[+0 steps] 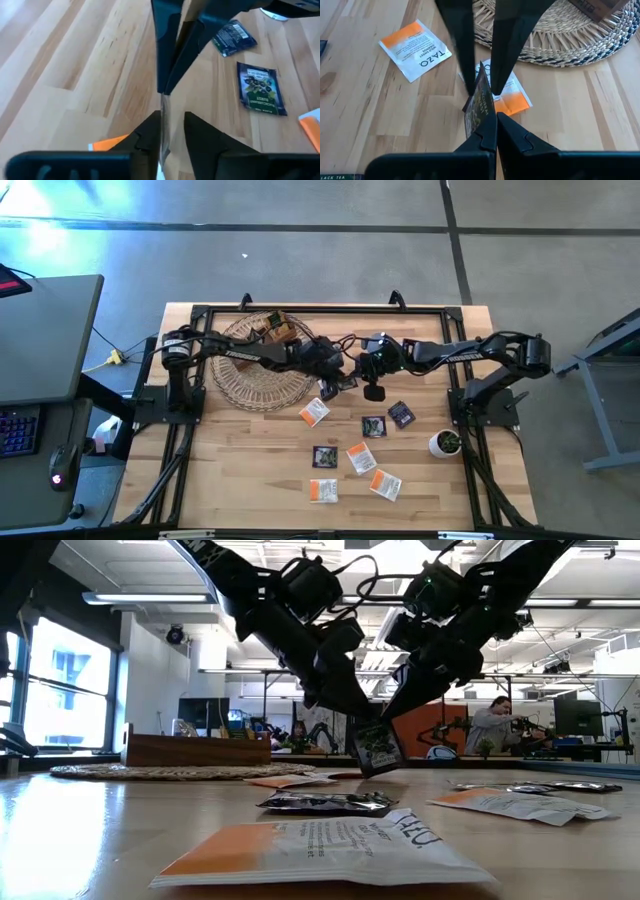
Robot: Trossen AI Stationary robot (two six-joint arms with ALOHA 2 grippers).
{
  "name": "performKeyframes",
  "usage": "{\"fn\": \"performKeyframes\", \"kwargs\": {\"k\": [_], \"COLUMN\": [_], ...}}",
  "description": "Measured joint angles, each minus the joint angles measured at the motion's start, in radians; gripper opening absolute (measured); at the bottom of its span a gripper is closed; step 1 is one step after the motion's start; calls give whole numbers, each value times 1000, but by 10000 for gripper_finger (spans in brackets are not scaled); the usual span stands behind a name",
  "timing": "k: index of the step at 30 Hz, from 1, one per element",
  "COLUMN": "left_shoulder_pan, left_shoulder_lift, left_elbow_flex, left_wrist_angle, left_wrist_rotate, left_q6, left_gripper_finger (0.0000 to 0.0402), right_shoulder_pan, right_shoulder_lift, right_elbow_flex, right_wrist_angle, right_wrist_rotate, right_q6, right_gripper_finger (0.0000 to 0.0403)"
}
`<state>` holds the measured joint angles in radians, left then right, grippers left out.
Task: Pick & Place Tea
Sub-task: Put the purple tea bag into the middle section of the wooden organizer
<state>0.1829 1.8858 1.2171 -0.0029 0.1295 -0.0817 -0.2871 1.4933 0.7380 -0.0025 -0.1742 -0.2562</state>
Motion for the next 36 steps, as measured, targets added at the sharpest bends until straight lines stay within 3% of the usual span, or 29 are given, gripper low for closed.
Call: {"fn": "performKeyframes", "kwargs": {"k": [5,9,12,17,22,29,36], "left_shoulder_pan": [0,0,0,0,0,0,0], "left_shoulder_lift": [34,30,31,31,31,1,-102], "left_elbow_flex": [-4,1,0,0,0,6,173], "left_wrist_angle": [-16,-6,-8,-7,-13,-59,-477], "left_wrist_rotate": [17,-55,-90,-56,-39,-87,-254], "left_q6": [-2,-28,-29,-33,-55,-80,-59], "left_gripper_finger": [121,122,95,11,6,1,1], "right_shoulder_pan": [0,0,0,0,1,-8,-10], "right_shoulder_lift": [0,-1,-1,-1,-1,-1,-1], "right_elbow_flex": [0,0,0,0,1,1,1], "right_wrist_angle": [-2,3,5,-5,-22,-69,-113], "right_wrist_rotate": [-1,0,3,15,95,171,228], "right_q6": [-11,-14,-14,-15,-26,-6,-11], "right_gripper_finger": [0,0,0,1,26,96,121]}}
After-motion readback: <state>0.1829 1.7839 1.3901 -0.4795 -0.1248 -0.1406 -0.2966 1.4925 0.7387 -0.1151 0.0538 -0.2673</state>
